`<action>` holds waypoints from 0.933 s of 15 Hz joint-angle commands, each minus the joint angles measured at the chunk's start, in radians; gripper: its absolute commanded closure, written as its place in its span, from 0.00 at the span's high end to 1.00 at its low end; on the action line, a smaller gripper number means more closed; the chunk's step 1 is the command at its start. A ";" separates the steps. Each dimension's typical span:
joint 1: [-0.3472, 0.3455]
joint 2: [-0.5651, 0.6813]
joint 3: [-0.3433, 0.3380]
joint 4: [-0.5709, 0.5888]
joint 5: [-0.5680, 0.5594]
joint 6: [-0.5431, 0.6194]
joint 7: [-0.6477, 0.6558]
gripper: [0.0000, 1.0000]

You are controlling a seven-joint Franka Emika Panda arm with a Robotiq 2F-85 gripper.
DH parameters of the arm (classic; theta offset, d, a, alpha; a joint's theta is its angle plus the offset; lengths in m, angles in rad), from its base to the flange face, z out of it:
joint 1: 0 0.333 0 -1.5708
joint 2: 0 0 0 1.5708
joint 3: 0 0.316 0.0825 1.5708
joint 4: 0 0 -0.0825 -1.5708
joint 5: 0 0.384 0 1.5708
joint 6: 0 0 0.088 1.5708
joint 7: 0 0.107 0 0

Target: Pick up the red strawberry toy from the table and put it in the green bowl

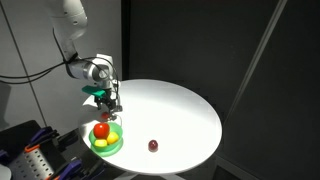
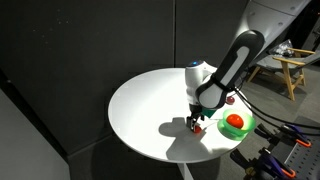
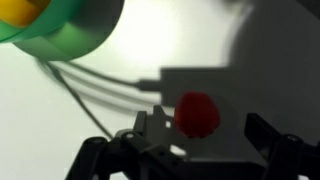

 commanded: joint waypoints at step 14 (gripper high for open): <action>0.010 0.049 -0.002 0.061 0.008 -0.032 -0.009 0.31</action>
